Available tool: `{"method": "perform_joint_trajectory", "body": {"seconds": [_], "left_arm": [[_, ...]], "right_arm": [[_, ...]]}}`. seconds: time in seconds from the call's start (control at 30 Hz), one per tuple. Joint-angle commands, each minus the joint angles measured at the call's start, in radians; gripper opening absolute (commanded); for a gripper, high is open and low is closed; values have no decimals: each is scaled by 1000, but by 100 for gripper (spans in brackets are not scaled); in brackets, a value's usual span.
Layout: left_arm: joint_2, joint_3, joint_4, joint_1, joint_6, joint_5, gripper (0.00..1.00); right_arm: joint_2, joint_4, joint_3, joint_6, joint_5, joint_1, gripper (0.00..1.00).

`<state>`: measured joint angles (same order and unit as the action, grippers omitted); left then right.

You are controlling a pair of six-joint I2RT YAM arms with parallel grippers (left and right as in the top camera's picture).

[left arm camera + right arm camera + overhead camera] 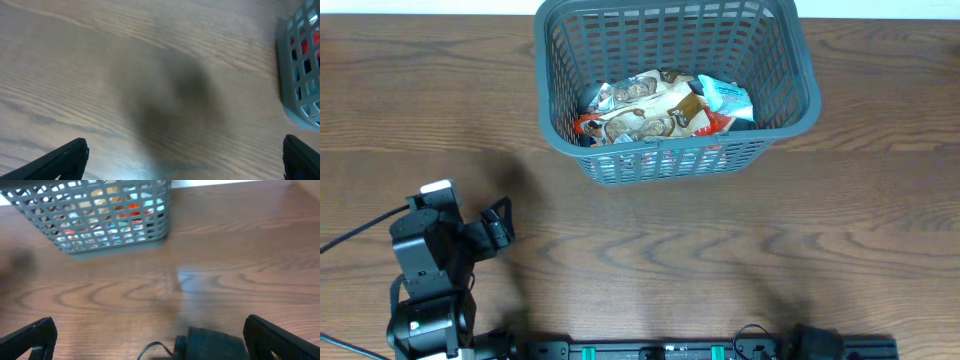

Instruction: Pack container

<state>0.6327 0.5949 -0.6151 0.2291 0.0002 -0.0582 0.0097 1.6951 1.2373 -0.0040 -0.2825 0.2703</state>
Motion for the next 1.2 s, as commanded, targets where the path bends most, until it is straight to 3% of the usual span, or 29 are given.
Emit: {"method": "perform_joint_trajectory", "body": {"seconds": [0.0,0.2,1.17], "left_arm": [[-2,-36,18,5,-28,-14,95],[7,-38,42,5,-28,-2,99],[7,-38,41,5,-28,-2,99]], "right_arm": [[-3,1,-18,19,-56,9,99],[-3,-42,-19,34,-66,9,99],[-3,3,-21,33,-66,7,99]]}}
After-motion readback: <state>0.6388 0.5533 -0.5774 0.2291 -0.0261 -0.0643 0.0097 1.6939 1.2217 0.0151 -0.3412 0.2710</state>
